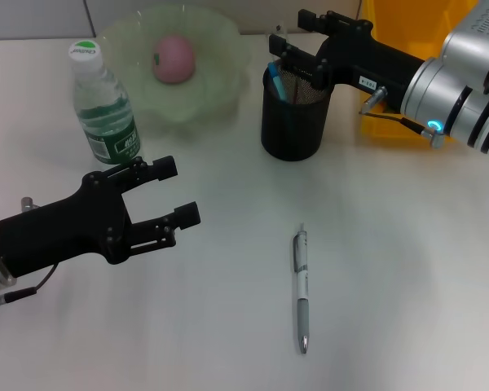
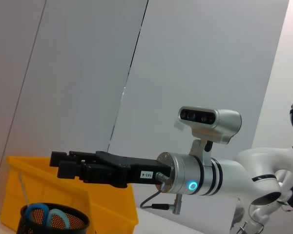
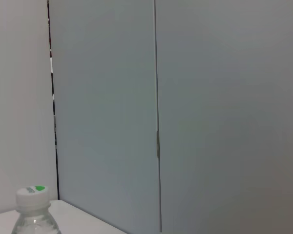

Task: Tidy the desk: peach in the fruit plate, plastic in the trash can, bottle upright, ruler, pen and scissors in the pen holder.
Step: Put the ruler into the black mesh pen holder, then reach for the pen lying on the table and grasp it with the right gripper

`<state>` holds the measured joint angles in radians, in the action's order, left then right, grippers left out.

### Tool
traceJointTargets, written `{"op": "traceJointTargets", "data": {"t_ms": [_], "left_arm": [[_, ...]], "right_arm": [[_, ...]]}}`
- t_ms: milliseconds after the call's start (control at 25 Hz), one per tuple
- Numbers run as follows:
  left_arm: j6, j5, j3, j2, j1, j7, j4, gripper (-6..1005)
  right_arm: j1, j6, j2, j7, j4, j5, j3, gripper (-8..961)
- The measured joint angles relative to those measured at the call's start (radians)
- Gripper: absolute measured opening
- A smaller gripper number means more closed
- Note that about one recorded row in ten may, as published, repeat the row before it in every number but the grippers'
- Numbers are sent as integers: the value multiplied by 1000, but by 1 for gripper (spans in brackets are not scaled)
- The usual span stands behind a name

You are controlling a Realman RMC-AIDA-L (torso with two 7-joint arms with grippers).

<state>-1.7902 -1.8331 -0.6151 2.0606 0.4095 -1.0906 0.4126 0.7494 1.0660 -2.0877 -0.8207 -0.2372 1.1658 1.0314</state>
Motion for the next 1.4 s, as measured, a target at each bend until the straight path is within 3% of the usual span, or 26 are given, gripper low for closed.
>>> {"op": "traceJointTargets", "data": {"t_ms": [560, 1040, 1400], "left_arm": [[0, 0, 0, -2, -2, 0, 1, 829], [0, 2, 0, -14, 10, -1, 10, 829], [3, 0, 0, -27, 15, 1, 13, 829]], "right_arm": [[-12, 20, 0, -3, -23, -16, -19, 606], [-160, 316, 11, -157, -197, -64, -14, 606], [-240, 426, 27, -377, -319, 79, -30, 605]]}}
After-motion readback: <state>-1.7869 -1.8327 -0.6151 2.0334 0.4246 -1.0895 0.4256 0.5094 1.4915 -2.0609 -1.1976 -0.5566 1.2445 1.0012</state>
